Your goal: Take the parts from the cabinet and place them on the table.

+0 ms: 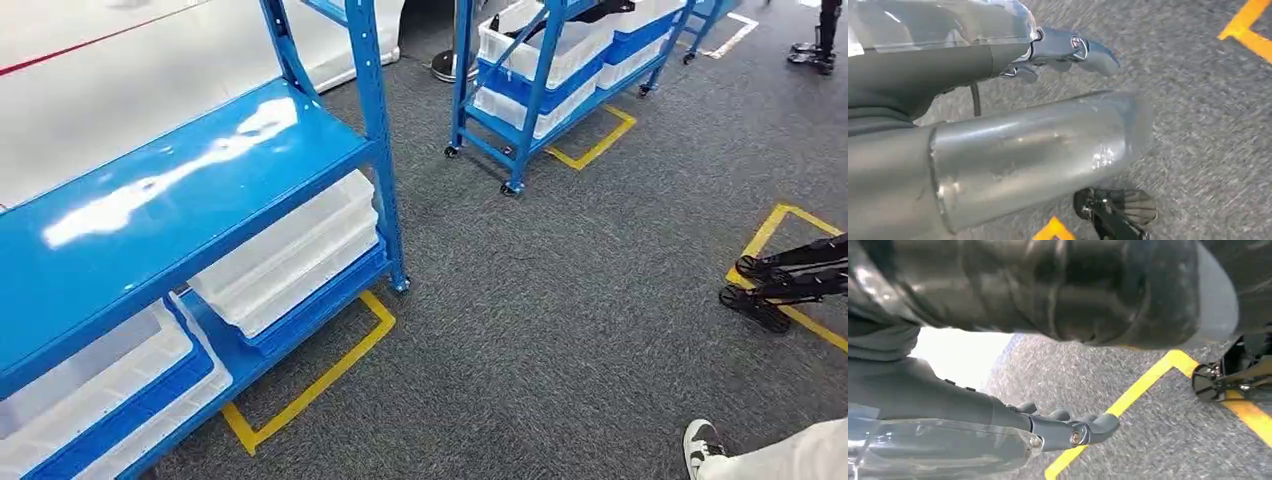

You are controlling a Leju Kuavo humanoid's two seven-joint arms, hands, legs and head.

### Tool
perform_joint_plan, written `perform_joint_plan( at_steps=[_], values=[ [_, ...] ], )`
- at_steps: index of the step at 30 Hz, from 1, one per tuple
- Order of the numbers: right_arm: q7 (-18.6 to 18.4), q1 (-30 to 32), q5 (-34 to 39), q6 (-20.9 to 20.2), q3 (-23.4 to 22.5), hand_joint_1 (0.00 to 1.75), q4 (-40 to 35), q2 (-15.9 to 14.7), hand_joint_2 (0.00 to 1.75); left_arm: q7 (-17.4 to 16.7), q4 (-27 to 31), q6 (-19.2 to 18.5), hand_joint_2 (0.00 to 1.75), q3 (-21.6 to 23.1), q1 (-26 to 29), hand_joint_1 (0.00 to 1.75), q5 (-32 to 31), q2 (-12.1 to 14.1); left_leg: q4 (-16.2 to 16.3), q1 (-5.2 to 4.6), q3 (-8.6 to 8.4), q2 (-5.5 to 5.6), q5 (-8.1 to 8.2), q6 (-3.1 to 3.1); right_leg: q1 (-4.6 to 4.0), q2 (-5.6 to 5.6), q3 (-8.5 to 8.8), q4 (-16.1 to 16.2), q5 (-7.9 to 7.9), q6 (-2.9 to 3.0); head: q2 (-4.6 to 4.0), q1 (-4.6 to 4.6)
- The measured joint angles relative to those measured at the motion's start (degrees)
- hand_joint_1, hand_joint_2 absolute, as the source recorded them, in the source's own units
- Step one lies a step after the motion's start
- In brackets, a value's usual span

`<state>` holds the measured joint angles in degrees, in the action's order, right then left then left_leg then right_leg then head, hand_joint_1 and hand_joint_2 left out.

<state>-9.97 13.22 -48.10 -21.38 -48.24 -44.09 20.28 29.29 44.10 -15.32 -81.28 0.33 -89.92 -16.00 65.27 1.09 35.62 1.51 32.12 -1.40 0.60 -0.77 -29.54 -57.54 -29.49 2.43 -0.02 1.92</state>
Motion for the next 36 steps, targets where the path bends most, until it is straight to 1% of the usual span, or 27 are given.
perform_joint_plan(
  at_steps=[2, 3, 4, 6, 7, 8, 9, 12, 13, 14, 15, 17, 18, 19, 21, 22, 23, 24, 25, 27, 28, 29, 30, 32, 33, 34, 36],
  values=[
    [0.07, -0.39, -0.75, 0.37, -0.62, 0.0, 0.97, 0.0, 0.0, 0.0, 0.81, -0.55, 0.0, 0.5, -0.08, 0.0, 0.0, -0.17, 8.53, 0.11, 3.71, -0.79, 3.78, -0.36, -0.3, 2.33, -0.19, -0.05, -0.1, 0.15, 0.0, -0.02],
    [0.13, -0.62, -1.14, 0.53, -0.99, 0.0, 1.4, 0.0, 0.0, -0.02, 1.05, -0.68, 0.0, 0.63, 0.03, 0.0, 0.0, -0.24, 10.3, 0.11, 4.24, -0.99, 3.93, -0.49, -0.39, 3.3, -0.27, -0.13, -0.11, 0.16, 0.0, -0.02],
    [0.39, -0.85, -1.31, 0.7, -1.25, 0.0, 1.75, 0.0, 0.0, -0.02, 1.34, -0.75, 0.0, 0.72, 0.19, 0.0, 0.0, -0.24, 9.13, 0.11, 3.31, -1.17, 2.8, -0.59, -0.41, 4.12, -0.33, -0.19, -0.13, 0.16, 0.0, -0.02],
    [0.9, -1.44, -2.43, 0.72, -1.83, 0.0, 2.47, 0.0, 0.0, 0.0, 2.14, -1.22, 0.0, 0.87, 0.57, 0.0, 0.0, -0.37, 0.12, 0.1, -2.09, -1.98, -1.6, -0.5, -0.41, 5.45, -0.29, -0.42, -0.28, -0.02, 0.0, -0.02],
    [1.33, -1.76, -3.55, 0.72, -2.26, 0.0, 2.8, 0.0, 0.0, 0.02, 2.76, -1.6, 0.0, 0.98, 0.61, 0.0, -0.02, -0.5, -5.38, 0.04, -5.38, -3.71, -3.58, -0.21, -0.44, 6.05, -0.17, -0.68, -0.42, -0.19, 0.0, -0.02],
    [1.75, -2.05, -4.57, 0.7, -2.95, 0.0, 3.11, -0.02, 0.0, 0.04, 3.39, -1.97, 0.0, 1.15, 0.51, 0.0, -0.02, -0.63, -7.64, -0.59, -6.28, -5.71, -2.72, 0.24, -0.82, 6.71, -0.31, -0.95, -0.65, -0.54, 0.0, 0.0],
    [1.92, -2.26, -5.24, 0.7, -3.49, 0.0, 3.41, -0.02, 0.0, 0.13, 4.06, -2.23, 0.0, 1.33, 0.52, 0.0, 0.0, -0.76, -7.78, -0.64, -6.07, -4.84, -3.19, 0.75, -0.79, 7.1, -0.25, -1.01, -0.73, -0.79, 0.0, -0.09],
    [2.27, -3.24, -6.19, 0.7, -4.83, 0.0, 4.16, -0.11, 0.0, 0.15, 5.25, -2.52, 0.0, 1.4, 1.28, 0.0, 0.0, -1.18, -8.0, -0.74, -5.77, -3.56, -3.48, 1.48, -0.74, 8.18, 0.2, -0.89, -0.53, -1.45, 0.02, -0.07],
    [2.34, -3.33, -6.25, 0.7, -5.07, 0.0, 4.29, -0.22, 0.0, 0.13, 5.47, -2.6, 0.0, 1.4, 1.39, 0.0, -0.02, -1.6, -8.62, -0.05, -6.39, -3.09, -4.04, 1.91, -0.52, 7.03, 0.13, -1.35, -1.14, -1.91, 0.0, -0.02],
    [2.36, -3.36, -6.3, 0.7, -5.32, 0.0, 4.51, -0.31, 0.0, 0.13, 5.82, -2.6, 0.0, 1.48, 1.29, 0.0, 0.0, -1.62, -8.78, -0.09, -6.21, -2.63, -4.26, 2.11, -0.36, 3.83, -0.39, -2.85, -2.56, -2.26, 0.02, -0.13],
    [2.4, -3.3, -6.32, 0.7, -5.69, 0.0, 4.68, -0.35, 0.0, 0.13, 6.01, -2.6, 0.0, 1.66, 1.16, 0.0, 0.0, -1.64, -8.74, -0.09, -5.95, -2.09, -4.47, 2.38, -0.22, 2.2, -1.98, -6.32, -5.13, -2.34, 0.0, -0.11],
    [2.49, -3.3, -6.69, 0.72, -6.12, 0.0, 5.05, -0.39, 0.0, 0.13, 6.17, -2.71, 0.0, 1.92, 1.06, 0.0, 0.0, -1.73, -8.69, -0.13, -5.48, -0.96, -4.73, 2.68, -0.03, 1.24, -5.72, -14.8, -9.19, -2.57, 0.0, -0.13],
    [2.73, -3.32, -7.28, 0.7, -6.36, 0.0, 5.21, -0.42, 0.0, 0.17, 6.3, -2.93, 0.0, 1.97, 1.1, 0.0, 0.0, -1.79, -8.61, -0.13, -5.35, -0.19, -4.81, 2.63, 0.05, 1.14, -6.76, -17.18, -9.59, -2.69, 0.02, -0.11],
    [2.95, -3.47, -8.16, 0.7, -6.85, 0.0, 5.36, -0.42, 0.0, 0.24, 6.61, -3.37, 0.0, 2.01, 1.23, 0.0, 0.0, -2.12, -8.55, -0.1, -5.33, 0.67, -4.88, 2.53, 0.24, 1.06, -6.5, -16.81, -8.35, -2.77, 0.0, -0.13],
    [3.5, -3.75, -9.67, 0.68, -7.81, 0.0, 5.67, -0.46, 0.0, 0.33, 7.15, -3.7, 0.0, 2.1, 1.42, 0.0, 0.0, -2.62, -8.22, 0.04, -5.36, 2.27, -4.88, 2.3, 0.58, 0.64, -3.08, -9.74, -3.54, -2.73, 0.0, -0.13],
    [3.8, -3.91, -10.43, 0.64, -8.33, 0.0, 5.75, -0.48, 0.0, 0.33, 7.39, -3.9, 0.0, 2.18, 1.41, 0.0, 0.0, -2.8, -7.97, 0.13, -5.29, 3.04, -4.81, 2.01, 0.86, -0.9, -0.62, -4.54, -0.93, -2.75, 0.0, -0.13],
    [4.0, -4.01, -11.06, 0.48, -8.88, 0.0, 5.97, -0.5, 0.0, 0.33, 7.65, -3.94, 0.0, 2.23, 1.4, 0.0, 0.0, -2.91, -7.76, 0.18, -4.85, 3.59, -4.74, 1.6, 1.2, -4.34, 0.49, -2.24, -1.47, -2.71, 0.0, -0.11],
    [4.13, -4.05, -11.54, 0.37, -9.43, 0.0, 6.23, -0.5, 0.0, 0.33, 7.92, -4.0, 0.0, 2.27, 1.14, 0.0, -0.02, -2.93, -6.97, -0.14, -4.56, 4.26, -4.66, 0.99, 0.92, -4.91, 0.23, -1.53, -1.38, -2.65, 0.0, -0.09],
    [4.24, -4.19, -11.76, 0.37, -9.97, 0.0, 6.36, -0.5, 0.0, 0.33, 8.11, -4.07, 0.0, 2.34, 1.17, 0.0, 0.02, -2.95, -7.23, -0.03, -4.26, 4.75, -4.95, 0.58, 0.78, -4.05, 0.15, -1.81, -1.37, -2.56, 0.0, -0.02],
    [4.33, -4.64, -12.33, 0.37, -10.5, 0.0, 6.52, -0.5, 0.0, 0.33, 8.24, -4.07, 0.0, 2.36, 1.51, 0.0, 0.0, -3.08, -7.75, 0.34, -3.75, 6.2, -5.44, -0.29, 0.52, -2.85, 0.28, -1.82, -1.14, -1.82, 0.0, -0.07],
    [4.46, -4.75, -12.57, 0.33, -10.73, 0.0, 6.6, -0.5, 0.0, 0.33, 8.4, -4.07, 0.0, 2.32, 1.59, 0.0, 0.0, -3.1, -7.29, 0.44, -3.67, 5.34, -5.14, -0.44, 0.9, -1.95, 0.18, -1.27, -0.75, -1.21, 0.0, -0.02],
    [4.68, -4.85, -12.97, 0.15, -11.09, 0.0, 6.63, -0.5, 0.0, 0.33, 8.48, -4.07, 0.0, 2.32, 1.64, 0.0, -0.02, -3.15, -5.81, 0.16, -3.06, 1.83, -3.91, -0.51, 0.77, -1.11, 0.2, -1.12, -0.64, -0.79, 0.0, -0.02],
    [4.85, -4.84, -13.42, -0.04, -11.44, 0.0, 6.69, -0.5, 0.0, 0.35, 8.55, -4.09, 0.0, 2.34, 1.49, 0.0, -0.02, -3.23, -2.65, 0.11, -1.58, 0.1, -1.64, -0.61, 0.63, -0.22, 0.14, -1.08, -0.63, -0.39, 0.0, 0.04],
    [5.16, -4.78, -14.04, -0.17, -12.13, 0.0, 6.91, -0.5, 0.0, 0.48, 8.68, -4.16, 0.0, 2.4, 1.18, 0.0, 0.0, -3.34, 6.44, 0.14, 2.4, -0.86, 3.06, -0.84, 0.2, 1.97, -0.14, -1.1, -0.68, -0.2, 0.0, 0.04],
    [5.33, -4.86, -14.41, -0.19, -12.55, 0.0, 6.93, -0.5, 0.0, 0.48, 8.72, -4.29, 0.0, 2.42, 1.28, 0.0, 0.0, -3.52, 9.95, 0.14, 3.73, -1.01, 4.16, -0.89, 0.01, 3.0, -0.22, -1.13, -0.7, -0.17, 0.0, 0.04],
    [5.33, -4.98, -14.56, -0.19, -12.83, 0.0, 6.95, -0.5, 0.0, 0.46, 8.72, -4.29, 0.0, 2.42, 1.42, 0.0, 0.0, -3.54, 10.35, 0.13, 3.56, -1.1, 3.74, -0.84, -0.13, 3.82, -0.22, -1.13, -0.72, -0.14, 0.0, 0.04],
    [5.46, -5.3, -15.13, -0.17, -13.2, 0.0, 7.02, -0.5, 0.0, 0.39, 8.79, -4.24, 0.0, 2.42, 1.65, 0.0, 0.0, -3.56, 4.64, 0.08, 0.05, -1.39, 0.27, -0.49, -0.33, 5.13, -0.1, -1.15, -0.75, -0.11, 0.0, 0.04]
  ],
)
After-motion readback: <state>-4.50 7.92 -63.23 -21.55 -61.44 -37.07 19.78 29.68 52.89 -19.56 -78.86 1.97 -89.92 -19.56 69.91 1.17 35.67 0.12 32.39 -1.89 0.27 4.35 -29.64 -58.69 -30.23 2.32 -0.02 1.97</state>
